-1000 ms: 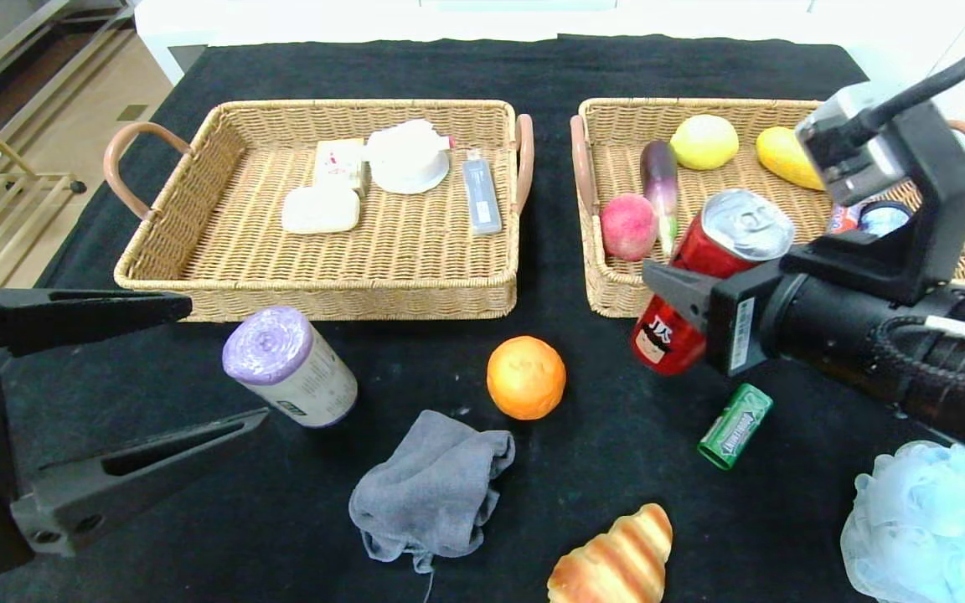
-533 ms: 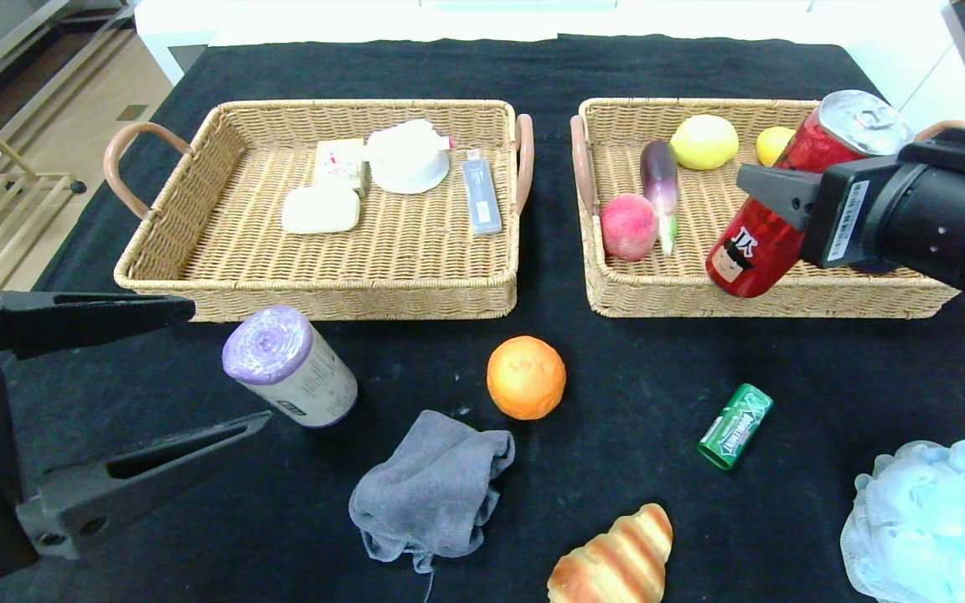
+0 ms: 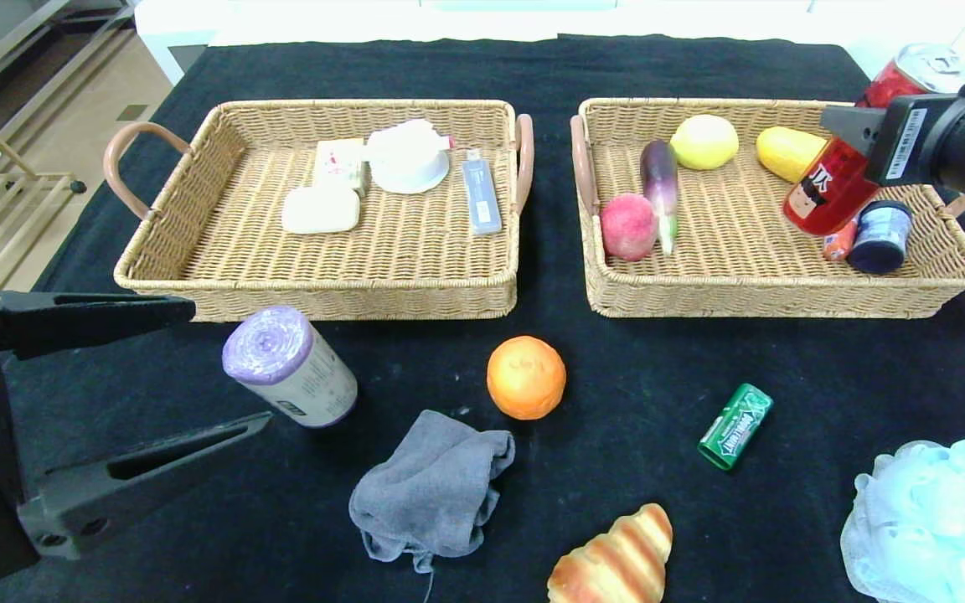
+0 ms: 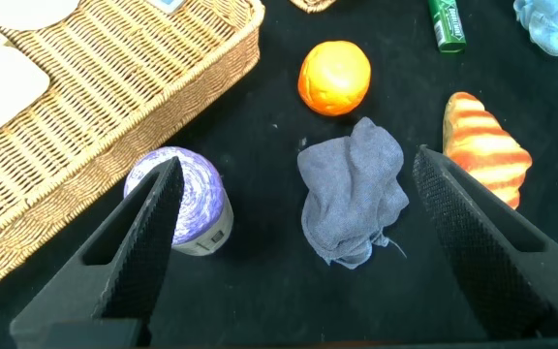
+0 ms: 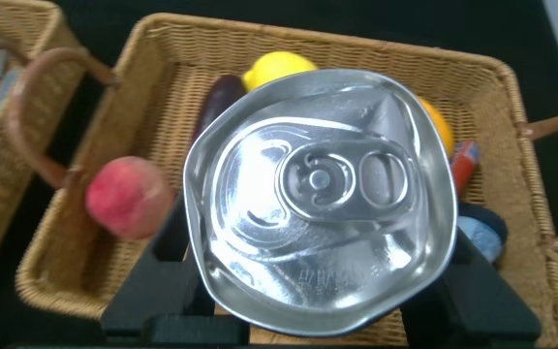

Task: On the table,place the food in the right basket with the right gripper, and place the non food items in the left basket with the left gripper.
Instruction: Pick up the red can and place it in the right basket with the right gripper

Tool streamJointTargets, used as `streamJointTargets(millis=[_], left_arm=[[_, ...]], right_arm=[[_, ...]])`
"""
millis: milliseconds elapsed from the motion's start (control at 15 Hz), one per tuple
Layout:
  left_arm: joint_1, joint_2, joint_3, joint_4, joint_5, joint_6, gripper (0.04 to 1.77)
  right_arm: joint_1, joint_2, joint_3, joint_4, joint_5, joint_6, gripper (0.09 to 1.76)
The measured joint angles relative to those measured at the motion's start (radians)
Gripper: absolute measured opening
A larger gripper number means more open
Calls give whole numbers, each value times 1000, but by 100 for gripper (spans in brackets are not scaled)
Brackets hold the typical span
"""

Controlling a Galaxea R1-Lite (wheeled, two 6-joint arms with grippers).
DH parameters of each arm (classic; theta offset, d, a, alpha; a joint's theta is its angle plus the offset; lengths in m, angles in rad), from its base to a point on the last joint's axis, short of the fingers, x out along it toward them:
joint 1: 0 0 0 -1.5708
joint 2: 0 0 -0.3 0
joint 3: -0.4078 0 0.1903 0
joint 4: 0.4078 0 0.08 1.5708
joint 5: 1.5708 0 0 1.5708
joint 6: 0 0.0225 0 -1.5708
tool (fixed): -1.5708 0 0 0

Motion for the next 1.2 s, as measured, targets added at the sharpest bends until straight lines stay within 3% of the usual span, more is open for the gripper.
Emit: streamJointTargets(millis=[600, 1200], left_arm=[[0, 1, 0, -1, 0, 0, 172], [0, -1, 0, -2, 0, 0, 172]], right_arm=[[-229, 147, -107, 2, 66, 39, 105], [-253, 214, -138, -3, 64, 60, 105]])
